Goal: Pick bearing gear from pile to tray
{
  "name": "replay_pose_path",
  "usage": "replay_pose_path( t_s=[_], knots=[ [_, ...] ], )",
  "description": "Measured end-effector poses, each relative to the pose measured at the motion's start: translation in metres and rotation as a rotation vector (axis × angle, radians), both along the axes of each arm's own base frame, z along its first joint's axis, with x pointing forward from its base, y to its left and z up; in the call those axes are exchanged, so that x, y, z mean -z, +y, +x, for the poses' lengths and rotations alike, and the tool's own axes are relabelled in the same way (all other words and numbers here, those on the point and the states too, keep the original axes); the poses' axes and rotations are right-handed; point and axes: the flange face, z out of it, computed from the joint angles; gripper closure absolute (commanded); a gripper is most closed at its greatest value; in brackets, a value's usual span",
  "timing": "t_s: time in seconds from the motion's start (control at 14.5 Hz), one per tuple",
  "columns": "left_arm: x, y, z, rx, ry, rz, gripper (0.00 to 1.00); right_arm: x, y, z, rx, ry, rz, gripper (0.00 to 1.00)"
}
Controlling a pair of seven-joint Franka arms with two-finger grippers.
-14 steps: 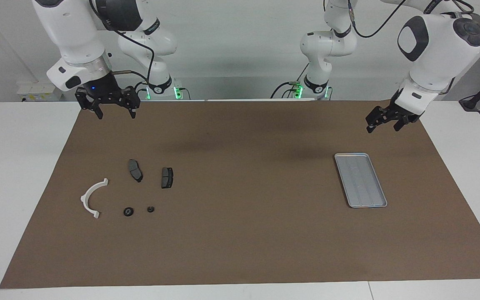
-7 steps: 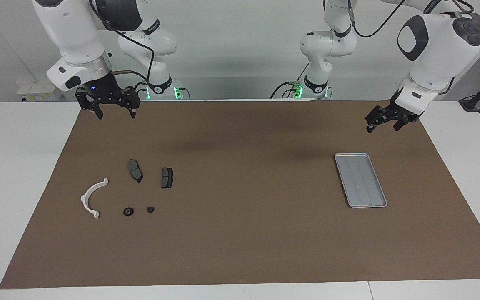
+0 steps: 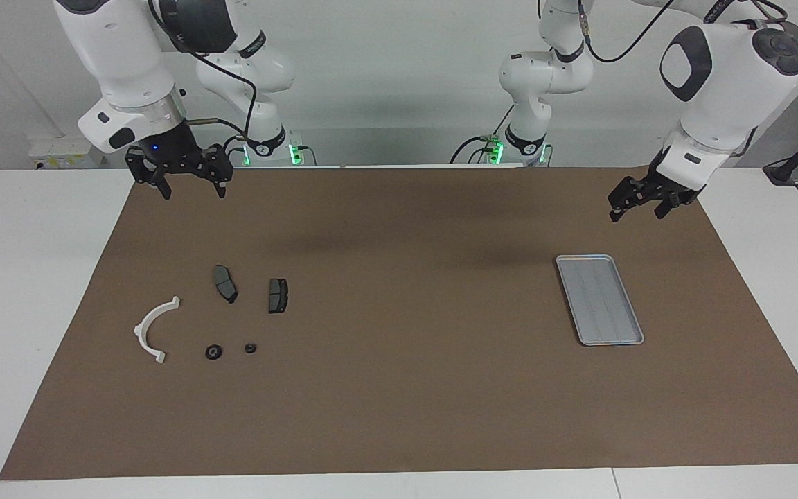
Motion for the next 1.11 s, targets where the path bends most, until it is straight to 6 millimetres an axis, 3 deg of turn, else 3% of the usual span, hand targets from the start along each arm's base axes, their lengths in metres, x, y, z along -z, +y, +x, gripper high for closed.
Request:
replay_pose_path(
  t_s=[0.28, 0.48, 0.76, 1.11],
  knots=[
    [0.0, 0.0, 0.0, 0.0, -0.001, 0.0, 0.0, 0.005, 0.0, 0.005, -0.001, -0.033, 0.002, 0.0],
    [0.0, 0.0, 0.0, 0.0, -0.002, 0.0, 0.0, 0.022, 0.001, 0.01, -0.002, -0.055, 0.004, 0.0],
    [0.0, 0.0, 0.0, 0.0, -0.002, 0.0, 0.0, 0.063, 0.0, 0.024, 0.007, -0.061, 0.006, 0.0],
    [0.0, 0.0, 0.0, -0.001, -0.003, 0.0, 0.0, 0.132, 0.001, 0.061, 0.063, -0.072, 0.013, 0.0]
  ],
)
